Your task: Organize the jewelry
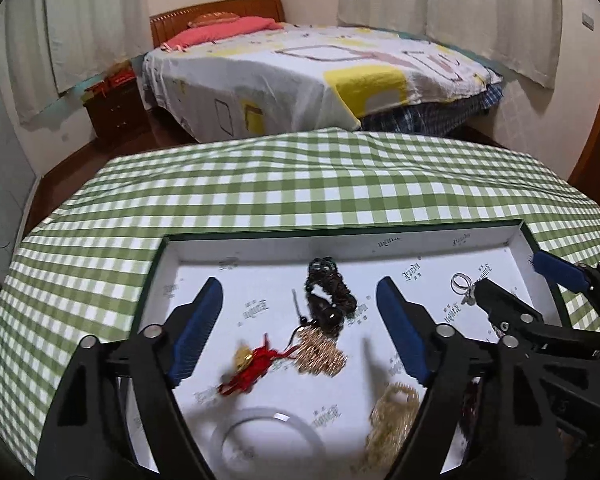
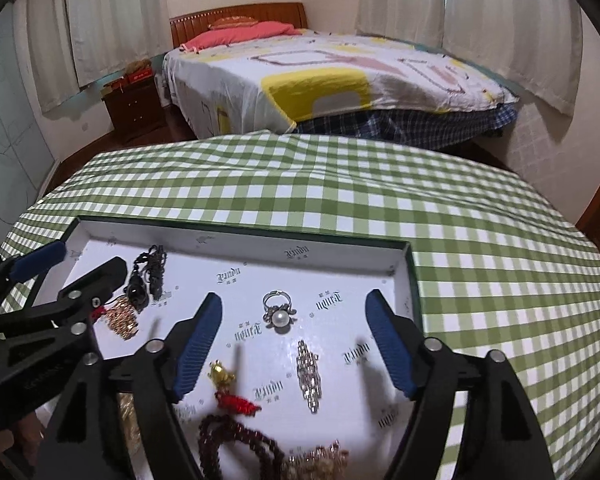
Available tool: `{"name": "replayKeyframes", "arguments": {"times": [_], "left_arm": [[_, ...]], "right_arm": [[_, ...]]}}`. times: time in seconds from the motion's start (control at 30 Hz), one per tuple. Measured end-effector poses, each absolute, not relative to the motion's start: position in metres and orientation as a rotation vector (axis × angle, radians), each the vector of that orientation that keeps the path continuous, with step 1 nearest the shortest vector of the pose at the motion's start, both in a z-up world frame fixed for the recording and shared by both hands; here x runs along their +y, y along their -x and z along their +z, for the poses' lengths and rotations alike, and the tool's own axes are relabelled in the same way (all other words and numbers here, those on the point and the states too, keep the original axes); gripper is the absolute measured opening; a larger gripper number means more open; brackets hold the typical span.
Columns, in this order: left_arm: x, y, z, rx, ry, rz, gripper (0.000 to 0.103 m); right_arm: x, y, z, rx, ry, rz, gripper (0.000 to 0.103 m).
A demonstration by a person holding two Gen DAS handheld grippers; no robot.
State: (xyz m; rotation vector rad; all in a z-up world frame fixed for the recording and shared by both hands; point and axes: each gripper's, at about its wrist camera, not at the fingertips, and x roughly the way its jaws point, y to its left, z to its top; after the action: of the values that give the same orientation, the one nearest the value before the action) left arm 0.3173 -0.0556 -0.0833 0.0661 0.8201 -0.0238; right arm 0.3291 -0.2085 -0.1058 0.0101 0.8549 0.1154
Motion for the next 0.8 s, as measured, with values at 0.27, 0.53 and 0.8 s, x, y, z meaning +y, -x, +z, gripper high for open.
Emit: {"name": "replayKeyframes", "arguments": {"times": [0.27, 0.53, 0.8], "left_arm": [[-0.043, -0.262, -0.062, 0.759, -0.058, 0.006, 0.090], [-0.030, -0.195, -0.039, 0.705, -0.038, 0.029, 0.094], [-0.020, -0.132, -0.007, 0.646, -0.045, 0.069, 0.098]], "right_arm": [[-0.220, -0.283, -0.094, 0.807, -0.012, 0.076, 0.078], [-0.227, -0.218, -0.077, 0.739, -0.031, 0.077, 0.080], [-0.225, -0.164, -0.050, 0.664, -0.012, 0.093, 0.081]]}}
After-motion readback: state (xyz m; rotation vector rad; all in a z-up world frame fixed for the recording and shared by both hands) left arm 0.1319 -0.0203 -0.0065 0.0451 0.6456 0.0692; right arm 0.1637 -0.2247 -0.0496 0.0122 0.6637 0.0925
